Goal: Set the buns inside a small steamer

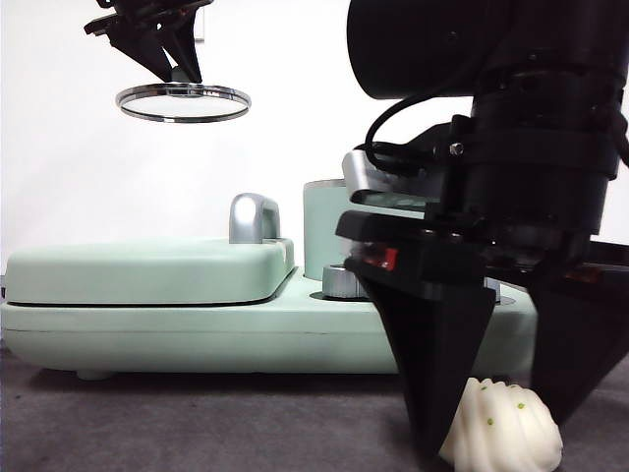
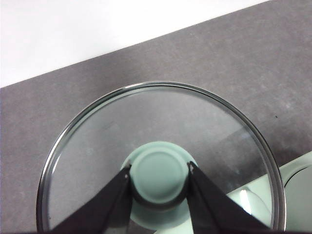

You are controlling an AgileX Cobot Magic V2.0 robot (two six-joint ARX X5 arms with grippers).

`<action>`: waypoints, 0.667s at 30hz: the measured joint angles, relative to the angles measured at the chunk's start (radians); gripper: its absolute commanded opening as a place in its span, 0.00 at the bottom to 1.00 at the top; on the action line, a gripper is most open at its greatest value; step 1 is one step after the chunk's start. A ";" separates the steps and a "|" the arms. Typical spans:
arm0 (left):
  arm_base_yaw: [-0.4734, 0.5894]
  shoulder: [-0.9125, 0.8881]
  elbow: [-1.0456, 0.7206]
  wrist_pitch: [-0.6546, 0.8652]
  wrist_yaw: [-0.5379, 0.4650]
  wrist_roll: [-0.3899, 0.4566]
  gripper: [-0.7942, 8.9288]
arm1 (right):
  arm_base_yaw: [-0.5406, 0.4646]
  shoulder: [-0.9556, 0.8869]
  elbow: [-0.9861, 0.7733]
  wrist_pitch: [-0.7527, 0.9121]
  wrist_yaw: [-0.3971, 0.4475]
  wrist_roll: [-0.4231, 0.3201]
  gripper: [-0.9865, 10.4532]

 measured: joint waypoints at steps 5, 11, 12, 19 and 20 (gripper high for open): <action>0.000 0.000 0.000 0.000 0.000 0.000 0.14 | 0.000 0.000 0.000 0.003 0.013 0.000 0.28; 0.000 0.000 0.000 0.000 0.000 0.000 0.14 | 0.000 0.000 0.006 -0.025 0.016 -0.003 0.28; 0.000 0.000 0.000 0.000 0.000 0.000 0.14 | 0.000 0.000 0.017 -0.053 0.017 -0.004 0.28; 0.000 0.000 0.000 0.000 0.000 0.000 0.14 | -0.012 0.000 0.255 -0.312 0.018 -0.045 0.28; 0.000 0.000 0.000 0.000 0.000 0.000 0.14 | -0.016 0.000 0.293 -0.350 0.018 -0.055 0.28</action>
